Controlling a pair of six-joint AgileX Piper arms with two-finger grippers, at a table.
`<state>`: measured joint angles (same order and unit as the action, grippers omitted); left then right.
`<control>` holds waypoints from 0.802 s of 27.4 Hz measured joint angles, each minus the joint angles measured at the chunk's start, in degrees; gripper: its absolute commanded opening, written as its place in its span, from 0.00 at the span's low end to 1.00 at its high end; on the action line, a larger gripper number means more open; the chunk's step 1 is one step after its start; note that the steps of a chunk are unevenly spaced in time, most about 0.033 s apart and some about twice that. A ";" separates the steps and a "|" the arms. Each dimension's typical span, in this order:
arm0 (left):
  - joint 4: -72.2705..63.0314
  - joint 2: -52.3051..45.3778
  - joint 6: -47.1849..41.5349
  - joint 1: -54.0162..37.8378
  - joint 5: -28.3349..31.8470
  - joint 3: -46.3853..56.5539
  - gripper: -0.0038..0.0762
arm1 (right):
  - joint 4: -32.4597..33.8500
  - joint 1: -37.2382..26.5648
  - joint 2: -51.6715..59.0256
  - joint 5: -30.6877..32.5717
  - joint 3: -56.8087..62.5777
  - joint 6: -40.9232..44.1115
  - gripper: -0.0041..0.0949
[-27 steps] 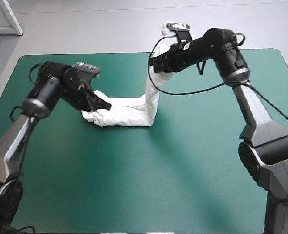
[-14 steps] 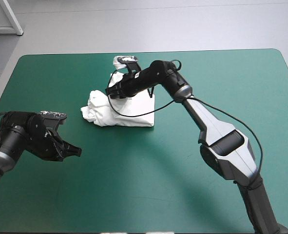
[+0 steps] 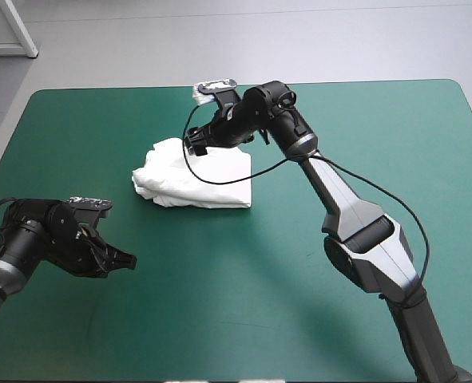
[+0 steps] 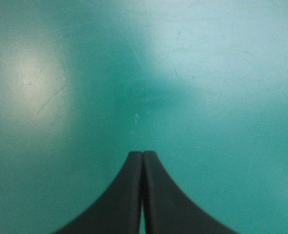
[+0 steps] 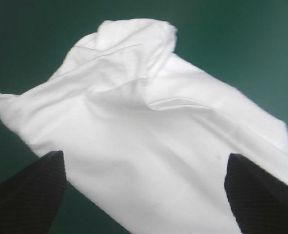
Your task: Fold the cloth
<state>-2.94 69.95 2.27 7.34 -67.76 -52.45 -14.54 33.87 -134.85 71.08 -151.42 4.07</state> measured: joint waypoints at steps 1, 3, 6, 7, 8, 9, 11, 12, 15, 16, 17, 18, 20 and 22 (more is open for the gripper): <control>-0.06 0.00 0.00 0.00 0.17 0.00 0.04 | 0.79 -0.24 0.90 0.22 0.73 0.19 0.82; -0.23 0.00 0.17 0.00 0.37 0.00 0.04 | 1.55 -0.37 3.63 0.24 5.30 0.07 0.82; -1.22 0.00 0.56 0.00 0.41 0.00 0.04 | 3.92 -0.26 9.87 0.04 18.26 -0.99 0.82; -1.56 0.00 0.64 0.00 0.56 0.00 0.04 | 5.12 -0.26 11.99 -0.52 23.45 -1.15 0.82; -1.93 0.00 0.77 0.00 0.71 0.00 0.04 | 6.10 -0.31 13.69 -1.33 27.35 -1.22 0.82; -2.21 0.00 0.86 0.00 0.85 0.00 0.04 | 6.61 -0.42 14.95 -2.84 31.65 -1.27 0.82; -2.77 0.00 0.99 0.00 0.86 0.00 0.04 | 6.58 -0.69 15.97 -6.33 37.93 -1.45 0.82; -2.82 0.00 1.01 0.00 0.81 0.00 0.04 | 6.30 -0.80 15.96 -8.21 39.90 -1.58 0.82; -2.82 -0.06 1.06 0.00 0.31 0.00 0.04 | 5.71 -0.88 14.41 -12.79 42.14 -1.58 0.82; -2.82 -0.10 1.05 0.00 0.21 0.00 0.04 | 5.38 -0.88 13.53 -14.25 42.19 -1.53 0.82; -2.82 -0.27 1.05 0.00 0.16 0.00 0.04 | 4.82 -0.88 12.53 -15.77 42.19 -1.53 0.82; -2.82 -0.46 1.05 0.00 0.16 0.00 0.04 | 4.27 -0.88 11.65 -16.80 41.92 -1.53 0.81; -2.82 -1.75 1.05 0.00 0.16 0.00 0.04 | 2.48 -0.88 8.42 -18.23 39.02 -1.57 0.71; -2.82 -3.13 1.05 0.00 0.08 0.00 0.04 | 2.23 -0.88 5.84 -17.54 35.21 -1.57 0.45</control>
<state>-5.76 66.82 3.33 7.34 -67.68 -52.45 -12.31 32.99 -129.01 53.54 -116.22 2.50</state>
